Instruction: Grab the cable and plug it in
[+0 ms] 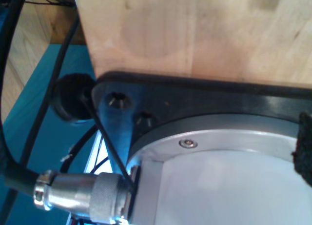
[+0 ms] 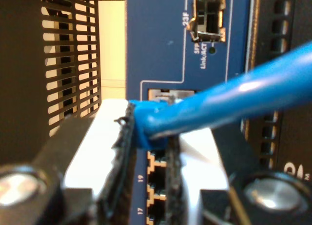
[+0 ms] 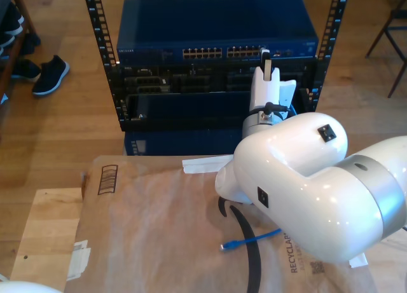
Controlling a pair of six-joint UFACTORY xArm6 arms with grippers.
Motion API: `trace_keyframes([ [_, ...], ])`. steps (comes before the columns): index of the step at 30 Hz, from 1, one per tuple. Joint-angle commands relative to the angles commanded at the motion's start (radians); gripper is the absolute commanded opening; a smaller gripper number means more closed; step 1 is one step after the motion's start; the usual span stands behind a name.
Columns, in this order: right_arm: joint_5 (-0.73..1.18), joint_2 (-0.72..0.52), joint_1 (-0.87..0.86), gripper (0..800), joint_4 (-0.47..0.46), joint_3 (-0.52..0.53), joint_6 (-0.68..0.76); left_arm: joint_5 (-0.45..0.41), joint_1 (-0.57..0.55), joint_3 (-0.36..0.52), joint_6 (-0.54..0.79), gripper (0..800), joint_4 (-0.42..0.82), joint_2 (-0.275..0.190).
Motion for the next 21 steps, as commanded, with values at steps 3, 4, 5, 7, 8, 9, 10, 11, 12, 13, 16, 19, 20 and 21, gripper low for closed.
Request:
trace_keyframes([
  [3, 0.0, 0.002, 0.002, 0, -0.002, -0.003, 0.0, 0.0, -0.002, 0.0, 0.0, 799, 0.0, 0.0],
  [4, 0.0, 0.002, 0.002, 0, -0.002, -0.006, 0.0, 0.0, 0.0, 0.0, 0.0, 799, 0.0, 0.0],
  [5, 0.0, 0.002, 0.002, 0, -0.002, -0.006, 0.0, 0.0, 0.0, 0.0, 0.0, 799, 0.0, 0.0],
  [7, 0.0, 0.002, 0.002, 0, 0.0, -0.006, 0.0, 0.0, 0.0, 0.0, 0.0, 799, 0.0, 0.0],
  [8, 0.002, 0.002, 0.002, 0, 0.0, -0.008, 0.0, 0.0, -0.002, 0.0, 0.0, 799, 0.0, 0.0],
  [9, 0.002, 0.002, 0.002, 0, 0.0, -0.008, 0.0, 0.0, 0.0, 0.0, 0.0, 799, 0.0, 0.0],
  [10, 0.002, 0.003, 0.002, 0, -0.002, -0.006, 0.0, 0.0, 0.0, 0.0, 0.0, 799, 0.0, 0.0],
  [11, 0.002, 0.005, 0.0, 0, -0.002, -0.008, 0.0, 0.0, 0.0, 0.0, 0.0, 799, 0.0, 0.0],
  [12, 0.002, 0.005, 0.0, 0, 0.0, -0.006, 0.0, 0.0, -0.002, 0.0, 0.0, 799, 0.0, 0.0],
  [13, 0.002, 0.005, 0.002, 0, -0.002, -0.006, 0.0, 0.0, 0.0, 0.0, 0.0, 799, 0.0, 0.0],
  [16, 0.002, 0.006, 0.0, 0, -0.002, -0.008, 0.0, 0.0, 0.0, 0.0, 0.0, 799, 0.0, 0.0],
  [19, 0.003, 0.006, 0.0, 0, 0.0, -0.012, 0.0, 0.0, 0.0, 0.0, 0.0, 799, 0.0, 0.0],
  [20, 0.003, 0.008, 0.0, 0, 0.0, -0.014, 0.0, 0.0, -0.002, 0.0, 0.0, 799, 0.0, 0.0],
  [21, 0.003, 0.008, -0.002, 0, -0.002, -0.015, 0.0, 0.0, 0.0, 0.0, 0.0, 799, 0.0, 0.0],
])
